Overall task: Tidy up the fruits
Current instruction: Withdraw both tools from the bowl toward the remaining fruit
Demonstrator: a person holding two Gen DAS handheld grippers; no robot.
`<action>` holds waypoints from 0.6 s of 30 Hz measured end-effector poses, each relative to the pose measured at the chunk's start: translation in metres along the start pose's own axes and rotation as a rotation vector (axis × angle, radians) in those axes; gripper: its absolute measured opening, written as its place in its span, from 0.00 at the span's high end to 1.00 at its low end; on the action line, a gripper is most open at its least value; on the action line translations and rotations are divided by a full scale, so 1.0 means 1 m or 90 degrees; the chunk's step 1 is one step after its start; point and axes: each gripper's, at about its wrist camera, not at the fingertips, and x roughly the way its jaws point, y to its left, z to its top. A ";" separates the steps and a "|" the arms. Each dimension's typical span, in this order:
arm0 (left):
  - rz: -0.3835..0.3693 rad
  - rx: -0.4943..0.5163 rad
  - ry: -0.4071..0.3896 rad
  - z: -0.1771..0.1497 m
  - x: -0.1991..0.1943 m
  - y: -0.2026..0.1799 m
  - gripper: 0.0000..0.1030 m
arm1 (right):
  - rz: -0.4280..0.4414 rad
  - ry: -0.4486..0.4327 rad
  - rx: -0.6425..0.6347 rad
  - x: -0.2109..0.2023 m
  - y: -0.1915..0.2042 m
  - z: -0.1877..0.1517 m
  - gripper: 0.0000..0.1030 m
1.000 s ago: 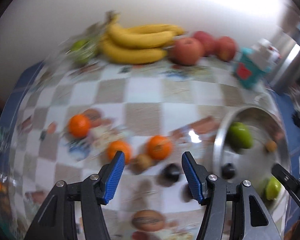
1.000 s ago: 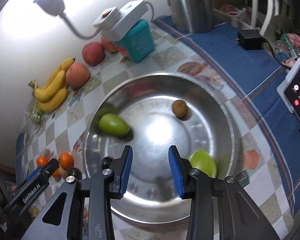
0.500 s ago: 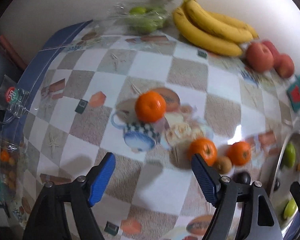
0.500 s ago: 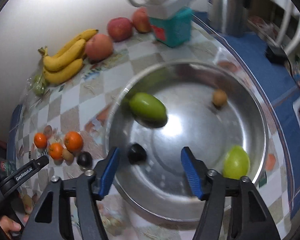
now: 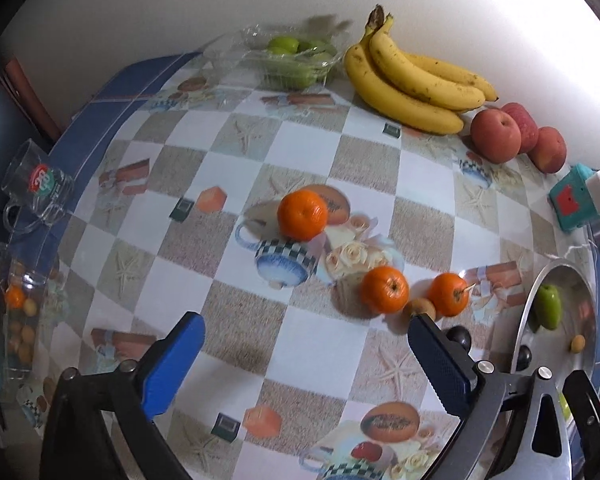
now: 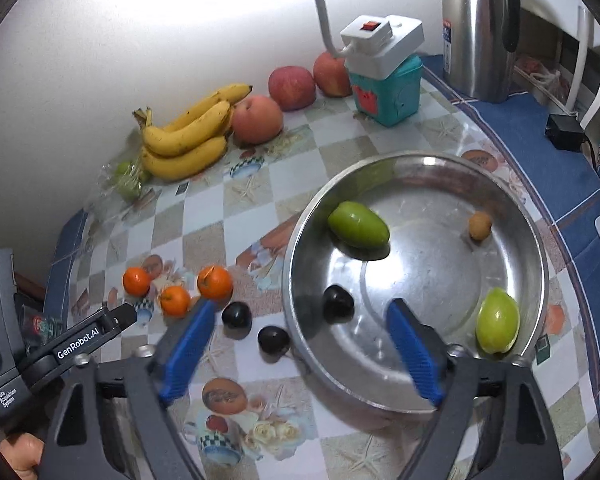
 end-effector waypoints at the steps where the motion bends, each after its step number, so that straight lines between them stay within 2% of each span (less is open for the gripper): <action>1: 0.000 -0.001 0.002 -0.001 0.000 0.002 0.00 | 0.000 0.003 0.001 0.000 0.002 -0.001 0.10; 11: -0.016 -0.029 0.027 -0.003 0.009 0.016 0.00 | -0.016 -0.010 -0.001 -0.009 0.009 0.002 0.10; 18: -0.015 -0.014 0.022 -0.005 0.005 0.013 0.00 | -0.007 -0.020 -0.030 -0.010 0.015 -0.003 0.10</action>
